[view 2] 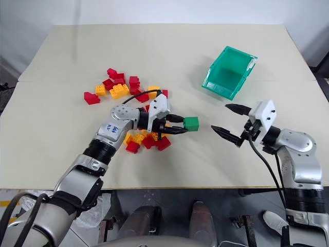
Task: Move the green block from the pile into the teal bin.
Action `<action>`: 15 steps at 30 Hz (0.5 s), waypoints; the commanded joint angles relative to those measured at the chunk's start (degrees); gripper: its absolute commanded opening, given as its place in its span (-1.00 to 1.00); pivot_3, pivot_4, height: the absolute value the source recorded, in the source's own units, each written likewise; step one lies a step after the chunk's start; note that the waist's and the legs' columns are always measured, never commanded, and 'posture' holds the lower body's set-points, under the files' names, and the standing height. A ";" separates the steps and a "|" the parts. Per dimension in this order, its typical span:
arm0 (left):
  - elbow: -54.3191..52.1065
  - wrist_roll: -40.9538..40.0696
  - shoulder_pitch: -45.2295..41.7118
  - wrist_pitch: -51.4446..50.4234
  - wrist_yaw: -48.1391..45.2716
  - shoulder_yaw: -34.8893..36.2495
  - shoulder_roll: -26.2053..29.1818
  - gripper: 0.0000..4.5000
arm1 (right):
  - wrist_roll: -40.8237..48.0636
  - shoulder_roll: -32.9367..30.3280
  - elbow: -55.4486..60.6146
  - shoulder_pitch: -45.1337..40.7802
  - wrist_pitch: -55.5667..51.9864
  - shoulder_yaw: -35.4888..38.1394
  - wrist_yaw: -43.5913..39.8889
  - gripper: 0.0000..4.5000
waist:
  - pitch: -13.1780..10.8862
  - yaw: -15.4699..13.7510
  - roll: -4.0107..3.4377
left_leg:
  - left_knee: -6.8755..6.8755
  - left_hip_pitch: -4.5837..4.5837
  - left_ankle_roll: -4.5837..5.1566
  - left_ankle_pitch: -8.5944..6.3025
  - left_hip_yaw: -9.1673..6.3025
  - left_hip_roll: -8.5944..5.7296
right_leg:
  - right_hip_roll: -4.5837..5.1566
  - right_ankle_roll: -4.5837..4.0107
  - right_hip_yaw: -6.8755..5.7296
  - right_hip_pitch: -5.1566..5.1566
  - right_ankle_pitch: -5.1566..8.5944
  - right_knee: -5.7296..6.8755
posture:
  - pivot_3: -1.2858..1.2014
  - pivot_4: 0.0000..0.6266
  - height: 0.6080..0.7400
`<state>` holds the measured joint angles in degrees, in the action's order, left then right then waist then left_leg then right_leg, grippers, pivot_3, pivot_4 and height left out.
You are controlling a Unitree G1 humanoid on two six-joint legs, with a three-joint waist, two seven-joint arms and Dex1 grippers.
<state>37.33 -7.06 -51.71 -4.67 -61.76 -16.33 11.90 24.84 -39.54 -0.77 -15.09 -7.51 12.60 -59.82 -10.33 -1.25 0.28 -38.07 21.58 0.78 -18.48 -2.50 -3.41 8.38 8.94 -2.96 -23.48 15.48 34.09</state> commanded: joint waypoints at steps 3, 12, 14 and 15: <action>8.31 4.00 -4.64 5.44 1.84 -0.06 -2.12 0.09 | 2.17 -1.07 6.38 2.45 -1.25 3.50 2.36 1.00 | -0.02 -0.26 0.03 | -0.08 0.00 0.01 -0.01 0.03 -0.01 | 0.01 0.01 0.02 0.02 -0.01 -0.01 | 0.03 -0.52 1.00; 3.32 1.56 -2.41 5.13 -1.61 4.02 -0.02 0.99 | 3.36 -4.83 10.30 6.37 -6.55 5.03 2.17 1.00 | -0.02 -0.27 0.03 | -0.10 0.01 0.06 -0.03 -0.06 -0.01 | 0.02 0.02 0.03 0.04 -0.03 -0.01 | 0.03 -0.52 1.00; -0.81 -1.91 -0.45 4.19 -2.45 7.72 2.10 0.99 | 4.45 -7.36 9.87 6.94 -9.16 5.71 0.22 1.00 | -0.02 -0.14 0.03 | -0.10 0.01 0.06 -0.03 -0.06 0.01 | 0.02 0.02 0.05 0.02 -0.03 -0.01 | 0.03 -0.52 1.00; -3.10 -3.29 0.76 3.21 -3.45 9.01 3.52 0.99 | 4.80 -8.63 9.54 7.32 -9.80 6.21 -0.85 1.00 | -0.02 -0.05 0.03 | -0.09 0.01 0.06 -0.03 -0.07 0.04 | 0.02 0.02 0.07 0.02 -0.03 0.01 | 0.03 -0.52 1.00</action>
<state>38.37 -7.11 -51.50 -0.70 -63.88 -10.35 13.57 27.96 -46.34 7.77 -8.01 -16.16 16.27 -59.15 -10.35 -1.30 0.31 -38.16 21.59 0.83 -18.51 -2.56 -3.33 8.40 8.95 -2.88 -23.49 15.44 34.09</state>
